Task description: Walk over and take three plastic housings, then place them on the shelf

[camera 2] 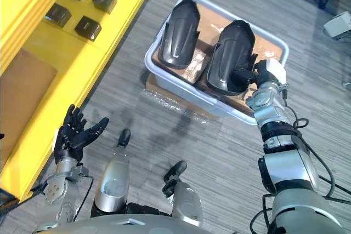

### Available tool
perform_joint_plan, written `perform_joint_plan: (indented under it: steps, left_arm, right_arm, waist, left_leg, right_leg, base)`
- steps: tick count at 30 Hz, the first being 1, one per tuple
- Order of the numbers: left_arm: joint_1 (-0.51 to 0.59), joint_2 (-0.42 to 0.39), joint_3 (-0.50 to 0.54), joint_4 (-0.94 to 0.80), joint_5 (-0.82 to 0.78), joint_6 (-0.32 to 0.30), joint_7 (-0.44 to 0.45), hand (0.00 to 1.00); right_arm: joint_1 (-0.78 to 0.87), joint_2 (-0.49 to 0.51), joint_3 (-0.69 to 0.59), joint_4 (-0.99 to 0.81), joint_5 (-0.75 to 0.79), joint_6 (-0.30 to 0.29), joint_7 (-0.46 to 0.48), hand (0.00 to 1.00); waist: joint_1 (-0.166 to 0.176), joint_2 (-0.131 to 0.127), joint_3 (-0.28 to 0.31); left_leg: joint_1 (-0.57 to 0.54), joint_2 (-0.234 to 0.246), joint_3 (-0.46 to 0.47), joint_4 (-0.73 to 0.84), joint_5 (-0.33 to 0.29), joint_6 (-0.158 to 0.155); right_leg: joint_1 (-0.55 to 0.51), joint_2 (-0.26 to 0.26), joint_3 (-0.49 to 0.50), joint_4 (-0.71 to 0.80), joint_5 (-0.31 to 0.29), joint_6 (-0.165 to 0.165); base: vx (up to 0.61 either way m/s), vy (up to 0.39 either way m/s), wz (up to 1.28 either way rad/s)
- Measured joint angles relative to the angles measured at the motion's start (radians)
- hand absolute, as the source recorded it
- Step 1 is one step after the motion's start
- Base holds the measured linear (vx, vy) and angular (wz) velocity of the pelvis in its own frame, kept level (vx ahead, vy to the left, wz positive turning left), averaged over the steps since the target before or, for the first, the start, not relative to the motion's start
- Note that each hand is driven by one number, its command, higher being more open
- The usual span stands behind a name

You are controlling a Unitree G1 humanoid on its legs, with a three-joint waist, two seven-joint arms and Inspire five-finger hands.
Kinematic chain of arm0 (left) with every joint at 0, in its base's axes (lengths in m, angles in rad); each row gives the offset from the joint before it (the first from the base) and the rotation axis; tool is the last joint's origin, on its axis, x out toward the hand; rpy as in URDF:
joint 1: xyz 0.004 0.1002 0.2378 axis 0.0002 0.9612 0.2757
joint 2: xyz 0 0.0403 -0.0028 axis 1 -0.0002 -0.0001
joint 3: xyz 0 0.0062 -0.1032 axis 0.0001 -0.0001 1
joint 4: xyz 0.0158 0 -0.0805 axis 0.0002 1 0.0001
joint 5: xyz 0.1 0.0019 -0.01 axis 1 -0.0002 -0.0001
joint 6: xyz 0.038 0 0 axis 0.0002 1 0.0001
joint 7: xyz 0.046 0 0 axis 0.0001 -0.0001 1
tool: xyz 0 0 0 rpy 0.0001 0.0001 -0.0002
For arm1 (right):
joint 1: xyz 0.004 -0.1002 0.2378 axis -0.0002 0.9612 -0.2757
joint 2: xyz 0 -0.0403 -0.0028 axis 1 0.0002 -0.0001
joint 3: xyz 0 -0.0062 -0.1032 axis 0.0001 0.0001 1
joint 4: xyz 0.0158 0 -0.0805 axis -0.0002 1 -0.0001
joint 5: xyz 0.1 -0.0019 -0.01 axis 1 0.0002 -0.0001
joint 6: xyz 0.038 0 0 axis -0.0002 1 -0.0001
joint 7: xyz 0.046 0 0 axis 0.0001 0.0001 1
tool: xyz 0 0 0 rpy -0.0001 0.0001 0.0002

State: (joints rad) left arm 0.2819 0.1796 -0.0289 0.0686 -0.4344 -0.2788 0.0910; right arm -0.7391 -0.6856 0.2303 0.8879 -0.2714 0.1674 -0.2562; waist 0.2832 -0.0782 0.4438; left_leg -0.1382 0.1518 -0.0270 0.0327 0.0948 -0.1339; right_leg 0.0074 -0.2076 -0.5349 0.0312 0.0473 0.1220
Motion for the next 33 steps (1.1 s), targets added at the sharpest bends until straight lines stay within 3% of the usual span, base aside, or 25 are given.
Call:
perform_joint_plan:
  steps: [6, 8, 12, 13, 17, 20, 26, 33]
  left_arm:
    - [-0.065, 0.026, -0.034, -0.096, -0.068, 0.19, -0.072, 1.0]
    - [-0.115, 0.036, -0.04, -0.109, -0.134, 0.244, -0.11, 1.0]
    - [-0.219, 0.074, -0.055, -0.098, -0.307, 0.383, -0.159, 1.0]
    - [-0.26, 0.086, -0.052, -0.061, -0.37, 0.437, -0.175, 1.0]
    - [-0.369, 0.127, -0.056, 0.096, -0.554, 0.536, -0.197, 1.0]
    - [-0.449, 0.144, -0.056, 0.19, -0.687, 0.568, -0.206, 1.0]
    - [-0.593, 0.168, -0.054, 0.247, -0.87, 0.567, -0.249, 1.0]
    - [-0.61, 0.157, -0.061, 0.258, -0.898, 0.535, -0.278, 1.0]
  right_arm:
    - [0.033, 0.03, 0.0, -0.161, -0.109, 0.037, -0.038, 0.0]
    - [0.032, 0.032, 0.0, -0.17, -0.15, 0.032, -0.04, 0.0]
    - [0.032, 0.036, 0.009, -0.18, -0.203, 0.004, -0.064, 0.0]
    - [0.032, 0.038, 0.017, -0.194, -0.244, -0.018, -0.066, 0.0]
    - [0.032, 0.055, 0.038, -0.255, -0.344, -0.108, -0.083, 0.0]
    - [0.032, 0.055, 0.058, -0.276, -0.393, -0.181, -0.115, 0.0]
    - [0.056, 0.058, 0.076, -0.316, -0.475, -0.295, -0.151, 0.0]
    - [0.098, 0.123, 0.121, -0.316, -0.51, -0.365, -0.15, 0.0]
  waist:
    - [-0.054, -0.003, -0.116]
    - [-0.059, -0.001, -0.119]
    - [-0.077, -0.003, -0.126]
    - [-0.089, -0.003, -0.134]
    - [-0.118, -0.01, -0.141]
    - [-0.135, -0.025, -0.159]
    - [-0.153, -0.054, -0.184]
    - [-0.155, -0.066, -0.207]
  left_leg:
    - [0.028, 0.002, 0.058, -0.014, 0.0, 0.0]
    - [0.043, 0.005, 0.073, -0.019, 0.0, 0.0]
    - [0.047, 0.016, 0.095, -0.019, -0.002, -0.002]
    - [0.049, 0.019, 0.105, -0.02, -0.002, -0.002]
    - [0.078, 0.032, 0.142, -0.035, 0.001, -0.007]
    - [0.078, 0.039, 0.157, -0.04, 0.003, -0.01]
    - [0.078, 0.041, 0.169, -0.042, 0.002, -0.013]
    - [0.08, 0.04, 0.169, -0.038, 0.001, -0.014]
  right_leg:
    - [0.013, 0.007, 0.037, -0.053, 0.028, 0.002]
    - [0.016, 0.01, 0.051, -0.055, 0.032, 0.001]
    - [0.01, 0.023, 0.076, -0.074, 0.052, -0.01]
    - [0.011, 0.028, 0.084, -0.089, 0.065, -0.012]
    - [0.011, 0.041, 0.12, -0.098, 0.074, -0.018]
    - [0.002, 0.05, 0.135, -0.108, 0.083, -0.023]
    - [-0.008, 0.053, 0.152, -0.109, 0.092, -0.023]
    - [-0.007, 0.052, 0.154, -0.109, 0.095, -0.024]
  base:
    - [0.04, -0.012, -0.2]
    - [-0.02, -0.009, -0.2]
    - [-0.06, -0.01, -0.21]
    - [-0.05, -0.021, -0.22]
    - [-0.03, -0.018, -0.27]
    - [-0.01, -0.021, -0.19]
    - [0.01, -0.006, -0.07]
    - [0.0, 0.0, 0.0]
